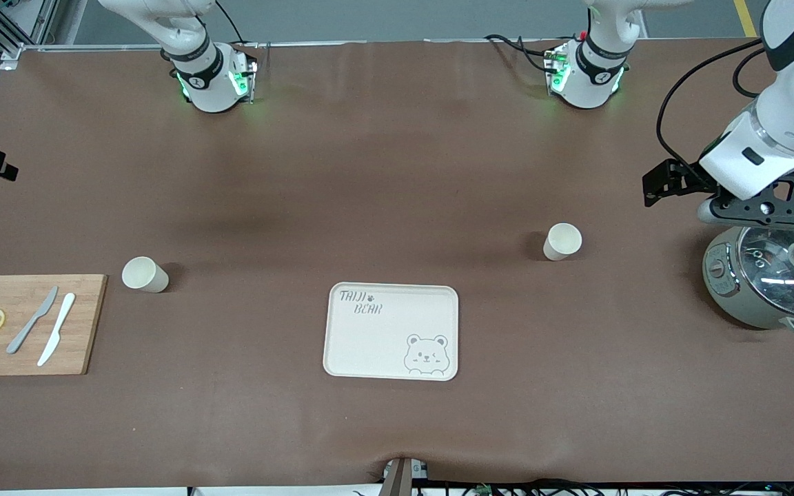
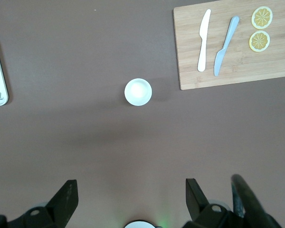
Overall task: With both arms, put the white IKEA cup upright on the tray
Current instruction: 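Move the left gripper down over the white cup near the pot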
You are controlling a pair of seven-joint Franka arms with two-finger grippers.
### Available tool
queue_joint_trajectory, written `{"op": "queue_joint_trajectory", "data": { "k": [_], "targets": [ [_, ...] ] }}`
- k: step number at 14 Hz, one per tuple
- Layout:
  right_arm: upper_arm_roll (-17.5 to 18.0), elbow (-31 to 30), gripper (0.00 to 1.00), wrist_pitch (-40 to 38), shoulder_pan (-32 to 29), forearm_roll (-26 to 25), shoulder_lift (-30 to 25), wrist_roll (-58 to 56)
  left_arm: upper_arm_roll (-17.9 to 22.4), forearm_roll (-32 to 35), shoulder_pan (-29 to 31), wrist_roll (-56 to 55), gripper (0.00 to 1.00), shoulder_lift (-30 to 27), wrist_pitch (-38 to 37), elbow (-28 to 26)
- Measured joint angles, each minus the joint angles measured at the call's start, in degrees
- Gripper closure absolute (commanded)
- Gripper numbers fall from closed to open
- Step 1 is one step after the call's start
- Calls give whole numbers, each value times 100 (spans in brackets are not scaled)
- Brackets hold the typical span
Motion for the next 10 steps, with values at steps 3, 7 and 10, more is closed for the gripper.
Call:
{"op": "queue_joint_trajectory", "data": {
  "k": [3, 7, 10],
  "targets": [
    [10, 1, 0, 17, 0, 4, -8, 0, 0, 0, 0, 0, 0, 0, 47, 0],
    [3, 1, 0, 10, -19, 5, -8, 0, -3, 0, -17, 1, 0, 0, 58, 7],
    [8, 47, 0, 10, -28, 8, -9, 0, -41, 0, -88, 1, 0, 0, 66, 21]
  ]
}}
